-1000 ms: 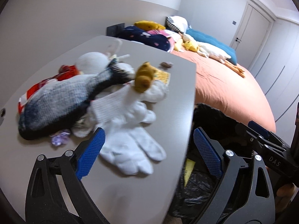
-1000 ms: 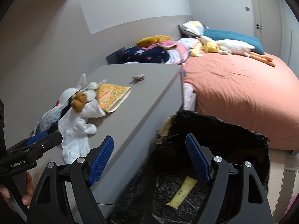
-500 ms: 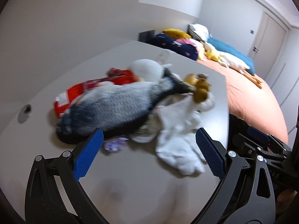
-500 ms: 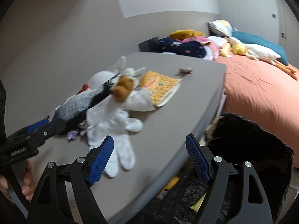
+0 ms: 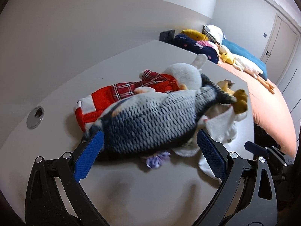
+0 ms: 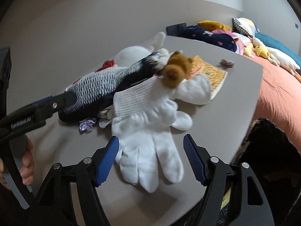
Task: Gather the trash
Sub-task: 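Move both tools back over the table toward the fish and gloves, then grasp the stuffed fish with the left tool while the right tool grasps the white gloves, then carry fish and gloves over the trash bin and open both tools, then move both tools back over the table toward the flower and towel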
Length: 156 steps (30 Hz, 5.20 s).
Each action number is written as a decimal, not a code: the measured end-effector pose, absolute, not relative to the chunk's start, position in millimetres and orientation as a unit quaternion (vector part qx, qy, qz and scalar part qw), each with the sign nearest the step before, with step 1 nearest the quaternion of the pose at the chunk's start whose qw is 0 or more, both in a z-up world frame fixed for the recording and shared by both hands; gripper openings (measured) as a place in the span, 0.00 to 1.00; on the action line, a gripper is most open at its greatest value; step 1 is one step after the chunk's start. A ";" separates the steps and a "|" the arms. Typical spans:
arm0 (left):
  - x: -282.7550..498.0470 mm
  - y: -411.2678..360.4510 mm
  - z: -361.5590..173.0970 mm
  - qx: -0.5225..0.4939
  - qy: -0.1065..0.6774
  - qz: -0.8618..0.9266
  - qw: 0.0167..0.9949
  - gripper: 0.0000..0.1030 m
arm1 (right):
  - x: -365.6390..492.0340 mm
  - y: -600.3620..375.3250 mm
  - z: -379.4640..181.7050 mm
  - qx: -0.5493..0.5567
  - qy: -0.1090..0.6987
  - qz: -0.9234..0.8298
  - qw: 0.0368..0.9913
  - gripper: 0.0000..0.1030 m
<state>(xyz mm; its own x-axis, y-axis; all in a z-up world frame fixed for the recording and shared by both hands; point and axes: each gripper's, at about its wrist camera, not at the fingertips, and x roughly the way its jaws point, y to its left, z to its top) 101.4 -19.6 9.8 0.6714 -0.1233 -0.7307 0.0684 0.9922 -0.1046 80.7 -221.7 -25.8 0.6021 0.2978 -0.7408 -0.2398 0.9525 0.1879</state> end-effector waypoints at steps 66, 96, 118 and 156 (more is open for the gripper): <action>64.5 -139.0 82.4 -0.020 0.291 -0.092 0.952 0.42 | -7.7 -346.0 39.5 0.094 0.312 0.096 0.940 0.09; 40.7 -274.9 74.8 0.040 0.312 -0.234 0.920 0.42 | -70.8 -471.3 42.4 0.145 0.288 -0.061 0.945 0.09; 21.5 -339.3 41.3 0.102 0.350 -0.309 0.878 0.45 | -94.4 -512.3 36.2 0.178 0.283 -0.113 0.936 0.09; 42.1 -249.3 18.0 0.099 0.368 -0.212 0.900 0.95 | -46.5 -454.6 25.7 0.166 0.302 -0.055 0.937 0.66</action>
